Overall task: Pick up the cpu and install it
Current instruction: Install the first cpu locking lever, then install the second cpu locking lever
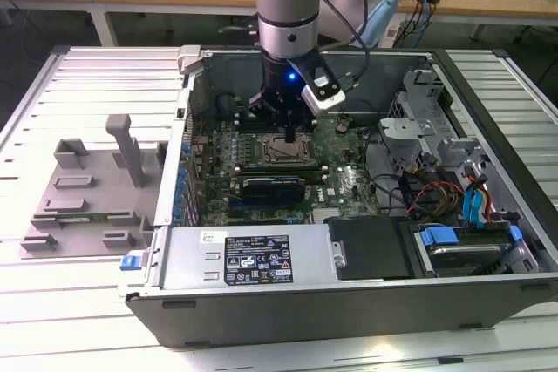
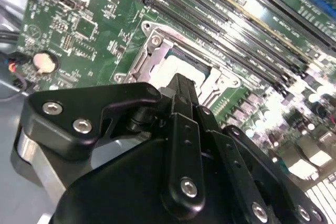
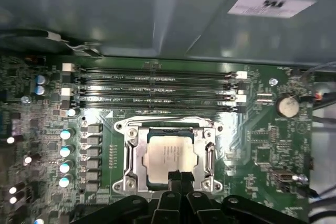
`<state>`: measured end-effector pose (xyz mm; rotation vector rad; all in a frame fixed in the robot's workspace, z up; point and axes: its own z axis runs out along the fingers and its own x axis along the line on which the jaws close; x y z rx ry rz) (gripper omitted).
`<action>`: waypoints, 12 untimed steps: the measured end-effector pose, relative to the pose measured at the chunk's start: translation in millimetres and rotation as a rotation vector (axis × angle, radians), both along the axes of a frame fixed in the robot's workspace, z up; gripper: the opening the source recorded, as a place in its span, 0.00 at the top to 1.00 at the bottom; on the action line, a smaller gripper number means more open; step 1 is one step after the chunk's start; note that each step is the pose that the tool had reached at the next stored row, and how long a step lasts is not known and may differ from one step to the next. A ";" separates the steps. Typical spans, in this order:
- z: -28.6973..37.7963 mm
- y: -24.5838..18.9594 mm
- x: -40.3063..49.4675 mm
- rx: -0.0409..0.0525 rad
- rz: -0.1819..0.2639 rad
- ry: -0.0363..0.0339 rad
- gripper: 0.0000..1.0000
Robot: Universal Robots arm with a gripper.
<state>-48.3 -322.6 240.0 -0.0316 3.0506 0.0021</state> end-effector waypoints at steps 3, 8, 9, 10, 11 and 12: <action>4.4 0.0 0.0 0.0000 0.000 -0.0001 0.89; 4.4 0.0 0.0 -0.0010 0.000 0.0000 0.89; 4.8 0.1 0.0 -0.0012 0.000 0.0001 0.89; 5.7 0.0 0.0 -0.0011 0.000 0.0001 0.89; 6.7 0.0 0.0 -0.0011 0.000 0.0000 0.89; 7.6 0.0 0.0 -0.0011 0.000 0.0001 0.89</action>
